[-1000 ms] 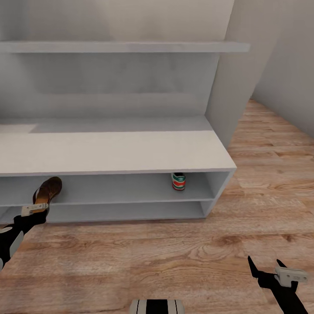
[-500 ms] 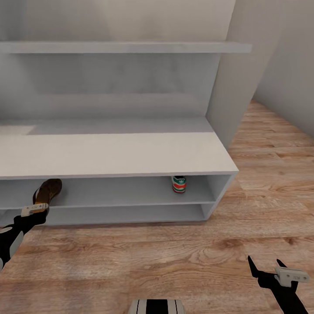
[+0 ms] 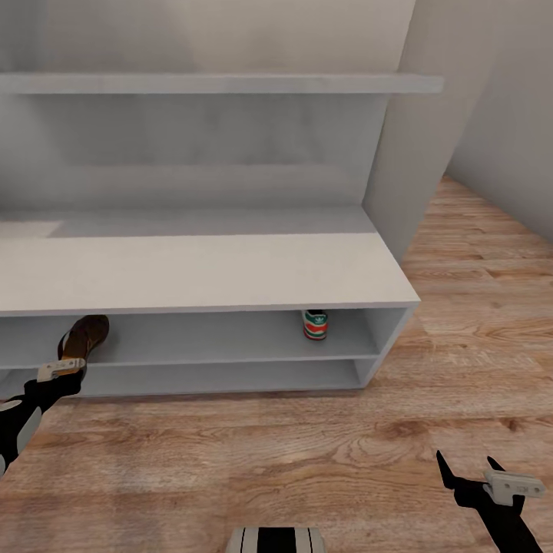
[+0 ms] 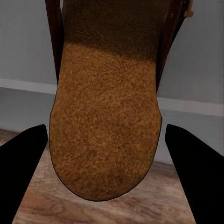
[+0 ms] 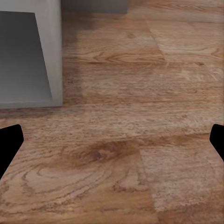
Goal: Pick up the two gym shoes and the two sandals from the corridor floor and place them onto the hallstand (shoe rack) in the corridor, making sure they are on the rack and not on the floor. Arrange them so the two gym shoes are next to each other and the two sandals are next to each other.
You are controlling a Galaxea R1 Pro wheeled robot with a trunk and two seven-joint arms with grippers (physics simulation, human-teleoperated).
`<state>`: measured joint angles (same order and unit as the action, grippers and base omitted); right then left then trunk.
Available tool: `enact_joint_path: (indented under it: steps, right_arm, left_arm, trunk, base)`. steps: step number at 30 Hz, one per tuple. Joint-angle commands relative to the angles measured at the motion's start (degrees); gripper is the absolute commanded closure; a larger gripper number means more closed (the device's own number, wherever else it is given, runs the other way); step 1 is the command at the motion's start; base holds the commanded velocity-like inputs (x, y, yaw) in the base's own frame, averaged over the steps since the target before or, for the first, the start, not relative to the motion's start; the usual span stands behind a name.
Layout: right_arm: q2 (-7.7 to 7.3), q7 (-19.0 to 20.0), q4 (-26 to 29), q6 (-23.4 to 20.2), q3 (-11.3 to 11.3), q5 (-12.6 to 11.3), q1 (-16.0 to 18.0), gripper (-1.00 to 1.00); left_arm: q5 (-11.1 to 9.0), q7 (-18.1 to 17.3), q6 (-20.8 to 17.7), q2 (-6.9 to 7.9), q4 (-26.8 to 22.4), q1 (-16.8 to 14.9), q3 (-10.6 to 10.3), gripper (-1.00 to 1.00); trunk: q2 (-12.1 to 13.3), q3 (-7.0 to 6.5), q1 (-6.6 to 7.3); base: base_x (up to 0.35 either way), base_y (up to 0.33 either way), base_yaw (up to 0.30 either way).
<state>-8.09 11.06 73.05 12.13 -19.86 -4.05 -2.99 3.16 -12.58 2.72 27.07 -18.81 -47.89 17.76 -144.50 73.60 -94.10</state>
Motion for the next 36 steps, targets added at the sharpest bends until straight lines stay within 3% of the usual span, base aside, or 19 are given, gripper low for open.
enact_joint_path:
  steps: [1, 28, 36]
  right_arm:
    - [0.0, 0.0, 0.0, 0.0, 0.0, 0.0, 0.0, -1.0]
    - [0.0, 0.0, 0.0, 0.0, 0.0, 0.0, 0.0, -1.0]
    - [0.0, 0.0, 0.0, 0.0, 0.0, 0.0, 0.0, -1.0]
  left_arm:
    - [0.0, 0.0, 0.0, 0.0, 0.0, 0.0, 0.0, 1.0]
    - [0.1, 0.0, 0.0, 0.17, 0.1, 0.0, 0.1, 1.0]
    - [0.1, 0.0, 0.0, 0.11, 0.1, 0.0, 0.0, 1.0]
  trunk:
    - [0.0, 0.0, 0.0]
    - [0.0, 0.0, 0.0]
    - [0.0, 0.0, 0.0]
  base:
    - [0.001, 0.0, 0.0]
    - [0.001, 0.0, 0.0]
    - [0.145, 0.0, 0.0]
